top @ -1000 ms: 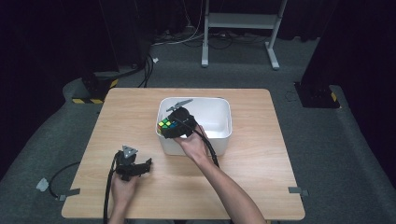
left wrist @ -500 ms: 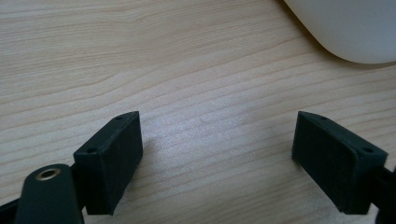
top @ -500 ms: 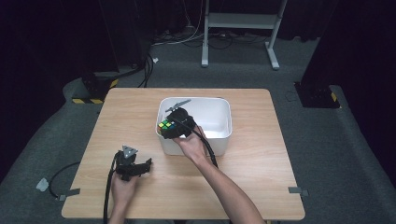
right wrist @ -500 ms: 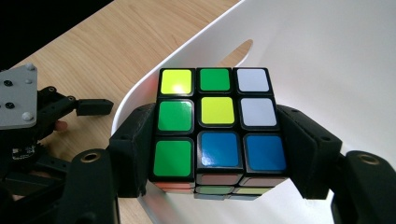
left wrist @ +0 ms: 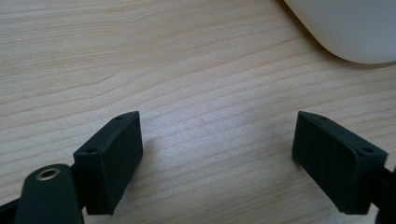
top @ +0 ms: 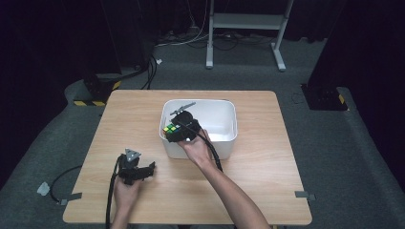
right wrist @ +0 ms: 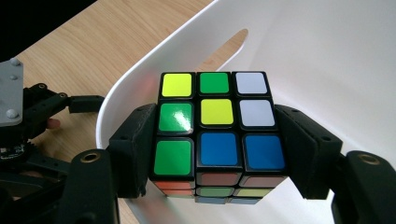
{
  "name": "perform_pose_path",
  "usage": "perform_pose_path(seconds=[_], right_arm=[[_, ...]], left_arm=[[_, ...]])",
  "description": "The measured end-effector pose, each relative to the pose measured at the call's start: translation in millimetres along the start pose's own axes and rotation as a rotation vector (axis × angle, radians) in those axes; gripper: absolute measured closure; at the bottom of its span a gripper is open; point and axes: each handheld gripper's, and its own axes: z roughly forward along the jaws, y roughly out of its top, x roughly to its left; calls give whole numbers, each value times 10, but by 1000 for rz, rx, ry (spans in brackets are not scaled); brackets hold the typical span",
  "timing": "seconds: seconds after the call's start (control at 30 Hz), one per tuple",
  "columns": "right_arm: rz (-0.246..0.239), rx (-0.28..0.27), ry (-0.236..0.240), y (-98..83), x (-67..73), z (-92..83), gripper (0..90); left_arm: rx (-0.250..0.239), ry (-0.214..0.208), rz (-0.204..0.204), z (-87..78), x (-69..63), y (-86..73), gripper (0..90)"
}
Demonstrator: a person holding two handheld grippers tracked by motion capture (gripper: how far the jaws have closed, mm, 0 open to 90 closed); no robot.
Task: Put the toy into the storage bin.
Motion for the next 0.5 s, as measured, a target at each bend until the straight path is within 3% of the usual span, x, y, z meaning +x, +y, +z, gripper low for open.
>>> perform_pose_path(seconds=[0.5], right_arm=[[5, -45, 19, 1, 5, -59, 281]], left_arm=[[0, 0, 0, 1, 0, 1, 165]])
